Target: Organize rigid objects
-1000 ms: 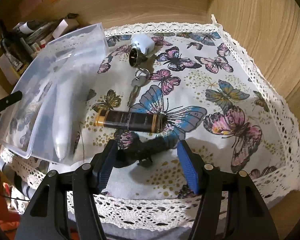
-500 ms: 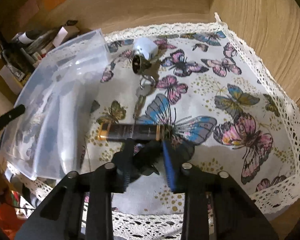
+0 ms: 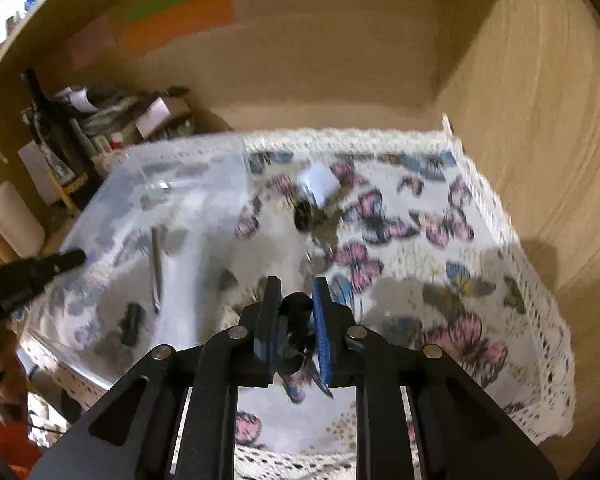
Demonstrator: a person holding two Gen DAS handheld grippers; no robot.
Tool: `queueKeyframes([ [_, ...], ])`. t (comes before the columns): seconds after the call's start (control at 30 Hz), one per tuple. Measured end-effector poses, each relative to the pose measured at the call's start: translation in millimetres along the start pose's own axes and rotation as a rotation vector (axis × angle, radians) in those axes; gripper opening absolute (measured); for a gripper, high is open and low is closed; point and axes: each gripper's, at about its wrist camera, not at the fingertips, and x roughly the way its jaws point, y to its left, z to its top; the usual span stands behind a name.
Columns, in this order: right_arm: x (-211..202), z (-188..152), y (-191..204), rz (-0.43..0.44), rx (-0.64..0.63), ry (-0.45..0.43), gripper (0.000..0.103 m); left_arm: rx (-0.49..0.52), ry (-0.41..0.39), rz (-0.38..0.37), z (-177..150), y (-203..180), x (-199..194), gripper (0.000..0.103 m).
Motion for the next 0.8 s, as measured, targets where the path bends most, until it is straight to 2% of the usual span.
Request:
queueKeyframes([
  [0.1,-8,12,12,0.008,-0.026,-0.05,0.014,-0.003,0.0,0.0,0,-1,0,0.01],
  [0.3,-13,26,41,0.092,-0.086,-0.098,0.014,-0.003,0.0,-0.001,0,-1,0,0.01],
  [0.5,3,29,70,0.197,-0.148,-0.05,0.014,-0.004,0.001,-0.001,0,-2,0,0.01],
  [0.8,36,23,99,0.264,-0.222,0.076,0.015,-0.005,0.001,-0.002,0,-2,0,0.01],
])
